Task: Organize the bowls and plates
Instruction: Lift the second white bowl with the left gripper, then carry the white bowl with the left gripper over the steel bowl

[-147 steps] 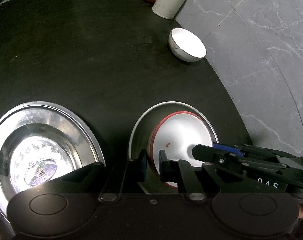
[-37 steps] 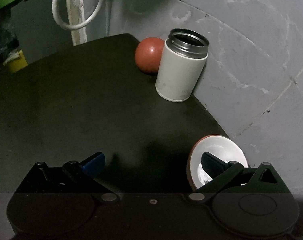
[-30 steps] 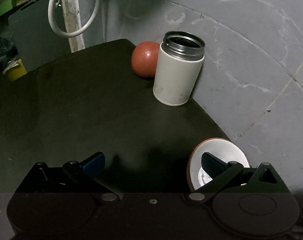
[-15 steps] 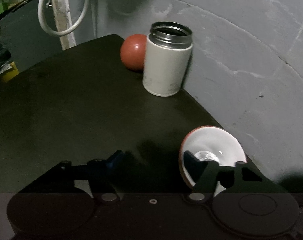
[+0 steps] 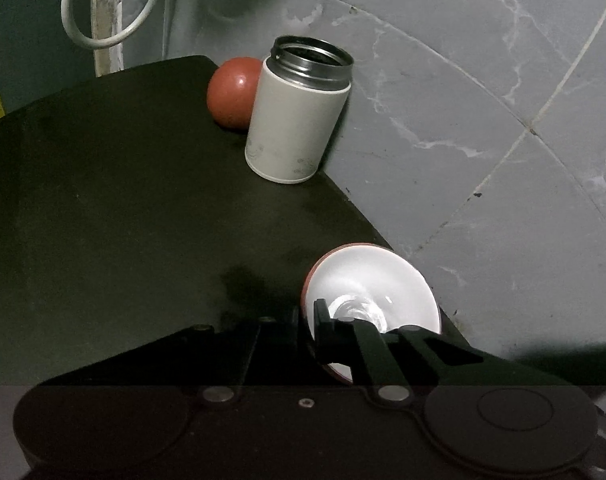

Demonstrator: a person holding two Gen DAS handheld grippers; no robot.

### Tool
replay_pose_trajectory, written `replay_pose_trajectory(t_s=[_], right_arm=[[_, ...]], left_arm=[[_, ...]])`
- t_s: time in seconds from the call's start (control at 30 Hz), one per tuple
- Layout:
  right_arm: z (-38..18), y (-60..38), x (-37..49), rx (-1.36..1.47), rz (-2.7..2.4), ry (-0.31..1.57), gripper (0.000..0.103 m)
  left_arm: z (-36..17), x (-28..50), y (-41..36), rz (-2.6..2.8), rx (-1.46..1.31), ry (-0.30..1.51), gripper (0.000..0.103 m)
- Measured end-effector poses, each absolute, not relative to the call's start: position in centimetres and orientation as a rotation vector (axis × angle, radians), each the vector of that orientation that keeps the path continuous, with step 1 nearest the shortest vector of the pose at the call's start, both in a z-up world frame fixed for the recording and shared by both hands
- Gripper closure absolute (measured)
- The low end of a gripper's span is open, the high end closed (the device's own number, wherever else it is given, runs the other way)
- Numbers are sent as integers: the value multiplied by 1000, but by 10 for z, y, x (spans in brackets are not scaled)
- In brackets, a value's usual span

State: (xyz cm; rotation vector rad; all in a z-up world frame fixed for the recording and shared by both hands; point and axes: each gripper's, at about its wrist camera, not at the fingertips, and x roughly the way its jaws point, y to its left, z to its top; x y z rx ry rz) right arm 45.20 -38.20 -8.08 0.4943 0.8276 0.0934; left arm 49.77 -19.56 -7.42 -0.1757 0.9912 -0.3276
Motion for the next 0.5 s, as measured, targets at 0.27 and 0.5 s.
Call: replay_pose_trajectory(t_s=[0.27, 0.5], right_arm=[[-80, -384, 448, 469, 132, 827, 77], [-72, -386, 427, 459, 177, 777, 82]], left_arm=[[-75, 482, -184, -334, -233, 988, 97], [-50, 453, -175, -312, -254, 895, 97]])
